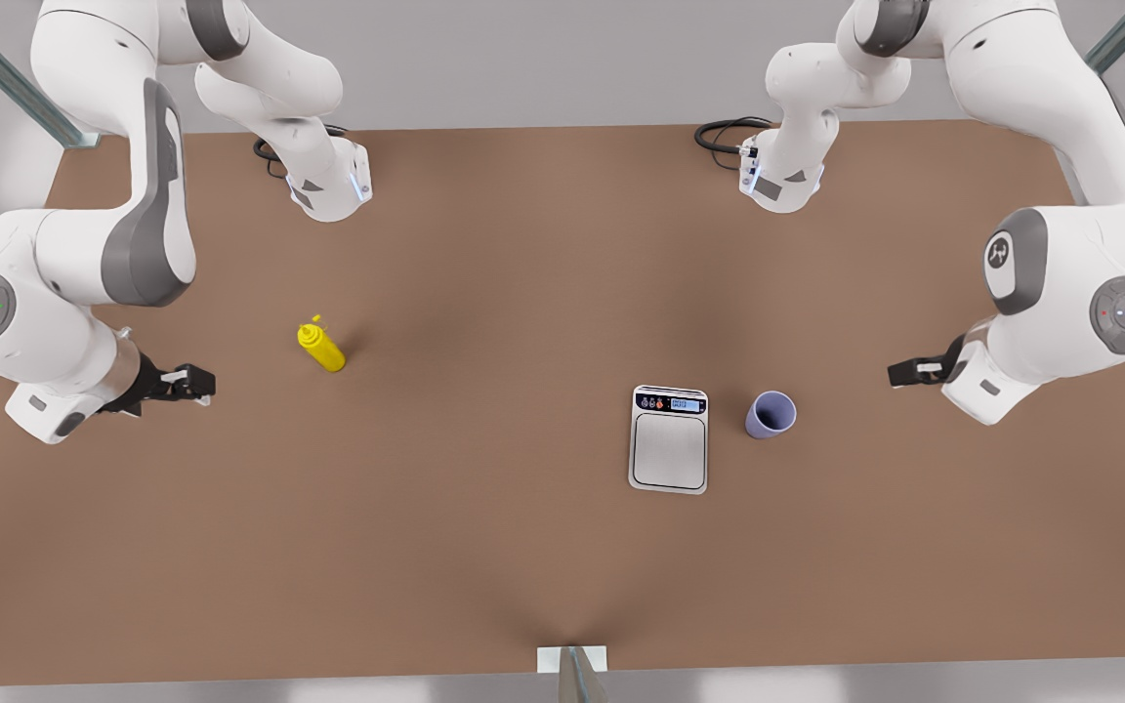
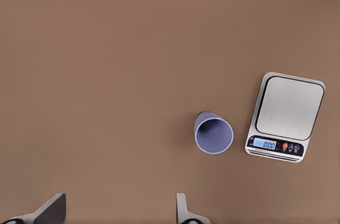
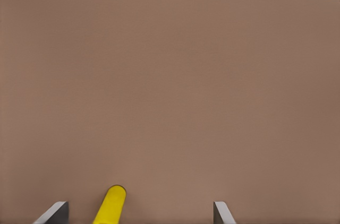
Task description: Move cup to the weight, pick up sauce bottle, pour sauce
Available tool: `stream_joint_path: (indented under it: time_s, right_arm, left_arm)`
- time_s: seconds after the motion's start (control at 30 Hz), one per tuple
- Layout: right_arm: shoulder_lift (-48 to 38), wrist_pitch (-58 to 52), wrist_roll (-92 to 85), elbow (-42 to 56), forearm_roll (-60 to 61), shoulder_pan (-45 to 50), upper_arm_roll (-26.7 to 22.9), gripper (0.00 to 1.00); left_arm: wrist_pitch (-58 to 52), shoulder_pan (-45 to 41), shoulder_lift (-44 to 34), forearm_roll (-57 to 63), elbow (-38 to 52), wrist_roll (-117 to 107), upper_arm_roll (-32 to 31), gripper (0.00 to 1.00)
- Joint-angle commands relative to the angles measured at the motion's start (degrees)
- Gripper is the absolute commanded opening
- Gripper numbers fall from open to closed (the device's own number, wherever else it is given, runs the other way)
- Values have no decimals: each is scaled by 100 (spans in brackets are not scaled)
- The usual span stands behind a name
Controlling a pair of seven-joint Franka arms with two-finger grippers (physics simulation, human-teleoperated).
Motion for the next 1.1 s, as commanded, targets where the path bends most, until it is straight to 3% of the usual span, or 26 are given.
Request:
stream_joint_path:
  time_s: [0.0, 0.1, 0.23, 0.37, 0.5, 0.63, 0.7, 0.73, 0.83, 0.9, 0.93, 1.07]
  right_arm:
    - [8, 0, 0, 0, 0, 0, 0, 100]
    - [61, 35, -385, -53, 9, -44, 18, 100]
    - [263, 237, -4858, -325, 685, -1080, 9, 100]
    - [571, 571, -8655, -1432, 2531, -2250, 9, 100]
    - [553, 1063, -10555, -3049, 4060, -2909, 0, 100]
    - [913, 985, -11891, -3629, 4482, -3577, 0, 100]
    - [1116, 826, -12340, -3858, 4808, -3604, 9, 100]
    - [1177, 791, -12401, -3937, 4834, -3603, 27, 100]
    - [1379, 677, -12726, -4131, 4975, -3524, 106, 100]
    - [1441, 563, -12753, -4219, 4975, -3489, 220, 100]
    - [1450, 519, -12779, -4262, 4975, -3454, 246, 100]
    - [1529, 483, -12858, -4333, 4975, -3252, 255, 100]
  left_arm:
    - [-9, 0, 0, -37, -2, -44, 0, 100]
    - [324, -43, 70, -46, -335, -9, -26, 100]
    - [1424, -254, -88, -46, -1513, -70, -26, 100]
    - [2188, -597, -9, -37, -1979, -202, -18, 100]
    - [3331, -905, 184, 42, -2709, -123, -18, 100]
    - [4210, -958, 395, 42, -3149, -141, -18, 100]
    - [4201, -966, 457, 42, -3166, -141, -18, 94]
    - [4201, -958, 492, 33, -3166, -141, 0, 85]
    - [4184, -958, 457, 33, -3298, -158, 35, 83]
    - [4210, -958, 501, 24, -3351, -185, 35, 65]
    - [4227, -958, 518, -11, -3351, -202, 35, 61]
    - [4474, -958, 791, -28, -3351, -316, 35, 60]
